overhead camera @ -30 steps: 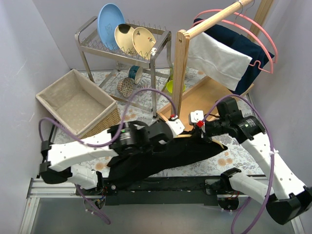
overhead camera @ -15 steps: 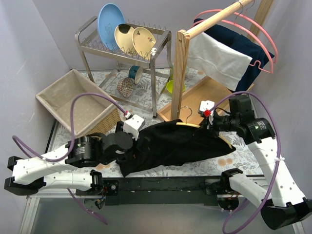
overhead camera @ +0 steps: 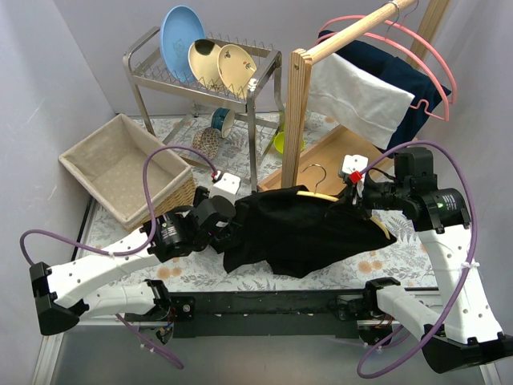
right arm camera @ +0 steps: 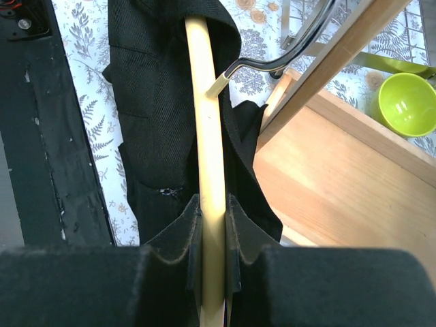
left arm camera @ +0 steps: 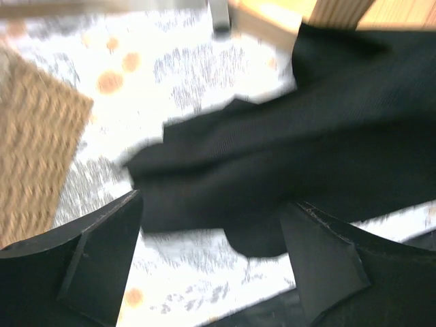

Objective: Place the skirt on the hanger
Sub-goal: Place skirt on hanger

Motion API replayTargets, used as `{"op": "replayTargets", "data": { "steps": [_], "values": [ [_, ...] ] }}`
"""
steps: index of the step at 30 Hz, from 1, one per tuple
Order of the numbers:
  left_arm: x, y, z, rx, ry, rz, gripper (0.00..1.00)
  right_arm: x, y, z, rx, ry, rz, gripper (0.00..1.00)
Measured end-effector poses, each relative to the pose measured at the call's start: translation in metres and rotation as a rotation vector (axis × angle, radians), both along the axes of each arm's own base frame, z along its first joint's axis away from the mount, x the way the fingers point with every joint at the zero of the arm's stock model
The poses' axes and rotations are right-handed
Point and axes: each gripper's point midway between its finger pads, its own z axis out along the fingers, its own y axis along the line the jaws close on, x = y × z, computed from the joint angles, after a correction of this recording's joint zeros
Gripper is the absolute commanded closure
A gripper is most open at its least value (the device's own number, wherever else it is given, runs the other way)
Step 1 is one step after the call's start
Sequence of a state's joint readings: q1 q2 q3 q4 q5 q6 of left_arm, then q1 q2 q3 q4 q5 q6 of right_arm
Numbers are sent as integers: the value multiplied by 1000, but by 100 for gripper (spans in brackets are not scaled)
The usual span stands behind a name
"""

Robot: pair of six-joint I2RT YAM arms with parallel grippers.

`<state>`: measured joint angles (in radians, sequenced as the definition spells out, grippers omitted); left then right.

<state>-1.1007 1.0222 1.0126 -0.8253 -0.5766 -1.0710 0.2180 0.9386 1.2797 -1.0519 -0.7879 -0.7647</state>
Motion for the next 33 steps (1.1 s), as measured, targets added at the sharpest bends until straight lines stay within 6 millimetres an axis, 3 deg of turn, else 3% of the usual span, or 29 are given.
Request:
{"op": "replayTargets", "data": {
  "steps": [3,5,6,11,20,28,33],
  "values": [
    [13,-4,9,-18,-44,1,52,-1,0,0,-1,4,0,99],
    [19,-6,9,-18,-51,0,94,-1,0,0,-1,4,-1,99],
    [22,-9,8,-21,-48,-6,100,0,0,0,-1,4,-2,99],
    [28,-9,2,-38,-28,-22,100,4,-2,0,-10,2,-18,99],
    [60,34,17,-229,18,90,100,6,2,11,18,-30,10,99],
    [64,24,-3,-282,134,28,100,9,-3,9,-4,-47,-5,99],
    [64,24,-4,-314,152,13,100,10,-5,10,-6,-51,-17,99]
  ]
}}
